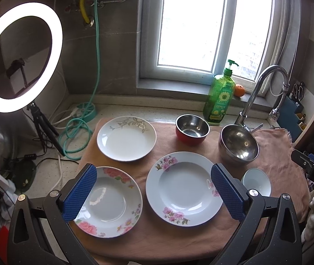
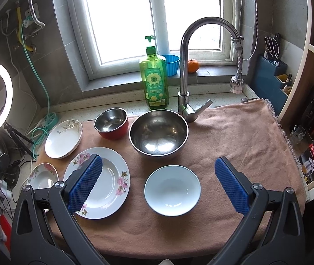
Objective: Organize plates and bowls
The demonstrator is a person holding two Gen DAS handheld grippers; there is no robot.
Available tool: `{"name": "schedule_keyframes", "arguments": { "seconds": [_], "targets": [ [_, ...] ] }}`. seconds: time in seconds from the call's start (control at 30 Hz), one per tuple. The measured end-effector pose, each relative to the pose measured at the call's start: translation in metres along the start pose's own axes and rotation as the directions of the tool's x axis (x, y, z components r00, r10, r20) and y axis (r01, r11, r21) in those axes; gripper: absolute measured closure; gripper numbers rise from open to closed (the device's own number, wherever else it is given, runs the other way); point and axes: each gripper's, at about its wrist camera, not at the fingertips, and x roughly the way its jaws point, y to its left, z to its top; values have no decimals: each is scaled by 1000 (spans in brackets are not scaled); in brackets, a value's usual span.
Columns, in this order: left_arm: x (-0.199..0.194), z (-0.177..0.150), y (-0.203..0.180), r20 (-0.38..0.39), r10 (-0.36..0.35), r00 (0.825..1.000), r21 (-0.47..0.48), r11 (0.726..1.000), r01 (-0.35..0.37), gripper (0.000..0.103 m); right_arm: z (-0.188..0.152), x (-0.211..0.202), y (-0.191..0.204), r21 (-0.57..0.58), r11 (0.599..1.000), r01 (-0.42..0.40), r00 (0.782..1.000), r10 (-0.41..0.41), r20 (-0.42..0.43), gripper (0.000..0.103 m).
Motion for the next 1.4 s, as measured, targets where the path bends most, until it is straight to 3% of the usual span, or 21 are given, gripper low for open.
{"name": "schedule_keyframes", "arguments": {
  "seconds": [0.7, 1.0, 1.27, 1.33, 1.4],
  "targets": [
    [19, 1, -1, -36, -24, 999, 21, 999, 24, 1, -1, 16, 0, 15, 1000, -15, 999, 16, -48, 0],
    [48, -11, 20, -115, -34, 993, 39, 998, 39, 1, -20, 31, 5, 24, 998, -60, 990, 63, -127, 0],
    [76, -20, 26, -191, -61, 980, 80, 994, 78, 2, -46, 41, 11, 68, 990, -122, 974, 133, -185, 0],
    [88, -22, 26, -230, -105, 968, 65, 990, 123, 13, -53, 45, 12, 90, 986, -143, 966, 159, -206, 0],
    [101, -25, 26, -270, -139, 953, 42, 987, 156, 17, -61, 51, 14, 109, 983, -150, 957, 172, -232, 1]
  ]
}}
